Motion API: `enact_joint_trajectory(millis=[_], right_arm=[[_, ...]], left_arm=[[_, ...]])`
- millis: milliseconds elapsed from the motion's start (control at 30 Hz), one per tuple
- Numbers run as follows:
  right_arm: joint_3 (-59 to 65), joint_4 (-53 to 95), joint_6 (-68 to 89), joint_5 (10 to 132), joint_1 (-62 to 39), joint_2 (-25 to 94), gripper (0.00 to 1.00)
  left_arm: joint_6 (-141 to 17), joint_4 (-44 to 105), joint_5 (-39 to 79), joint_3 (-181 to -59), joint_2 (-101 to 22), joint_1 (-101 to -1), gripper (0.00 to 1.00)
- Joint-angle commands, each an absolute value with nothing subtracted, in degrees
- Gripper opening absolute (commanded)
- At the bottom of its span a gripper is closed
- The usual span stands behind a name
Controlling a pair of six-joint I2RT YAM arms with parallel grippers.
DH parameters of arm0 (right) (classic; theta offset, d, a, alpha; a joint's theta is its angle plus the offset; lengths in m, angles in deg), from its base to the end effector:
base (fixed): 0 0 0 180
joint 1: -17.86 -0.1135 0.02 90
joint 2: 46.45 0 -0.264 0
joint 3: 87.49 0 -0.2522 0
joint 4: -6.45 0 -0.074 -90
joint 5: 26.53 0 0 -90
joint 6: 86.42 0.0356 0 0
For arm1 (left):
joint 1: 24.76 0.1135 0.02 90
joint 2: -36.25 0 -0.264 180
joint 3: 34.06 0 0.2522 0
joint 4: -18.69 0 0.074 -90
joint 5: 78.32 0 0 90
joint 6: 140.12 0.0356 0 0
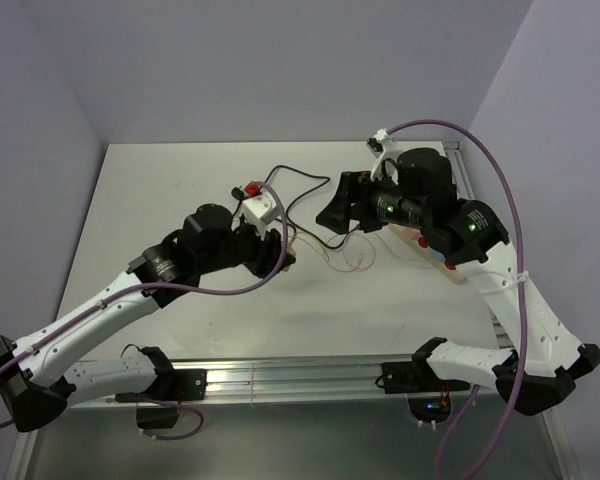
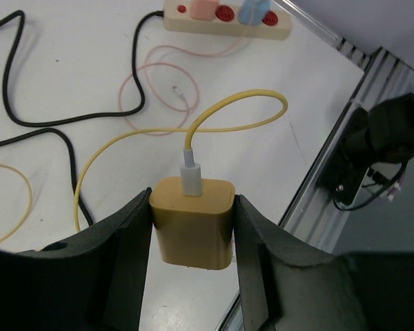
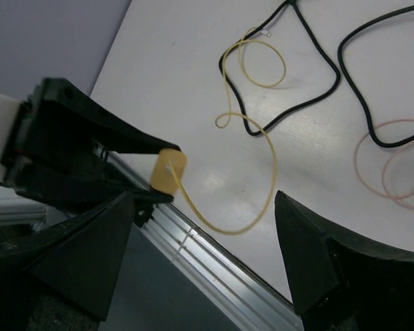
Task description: Insert the plug
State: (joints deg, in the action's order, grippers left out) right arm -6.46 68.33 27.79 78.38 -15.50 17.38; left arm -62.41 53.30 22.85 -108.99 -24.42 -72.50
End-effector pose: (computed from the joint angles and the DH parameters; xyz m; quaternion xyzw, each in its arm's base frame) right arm 0.1675 0.1213 0.4468 -0.1352 0.8361 0.3472 0.4025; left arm 0.1544 -0.1802 0.3679 0.3017 0.7613 -0.3535 0.4522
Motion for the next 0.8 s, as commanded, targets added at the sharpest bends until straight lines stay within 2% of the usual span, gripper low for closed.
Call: enact_joint_trajectory(millis=[0,100,567,767], right_arm=[[-10.89,68.02,30.21,84.36,-15.36,20.43,0.88],[-11.42,69.69,30.82,88.69,-15.45,24.46,0.85],[-10.80,72.59,31.09,94.31,-18.00,32.20,0.83],[-12.39,75.49,30.48,101.60,-18.61,36.42,0.77]], left_arm=[[-57.33,52.49,18.73,-109.35,-24.84,-76.78,0.00],[-56.45,52.93,17.30,-109.17,-24.84,-78.01,0.00],[-54.43,53.11,14.14,-107.42,-22.64,-81.18,0.00],[-53.37,55.13,9.59,-108.38,-23.16,-83.72,0.00]])
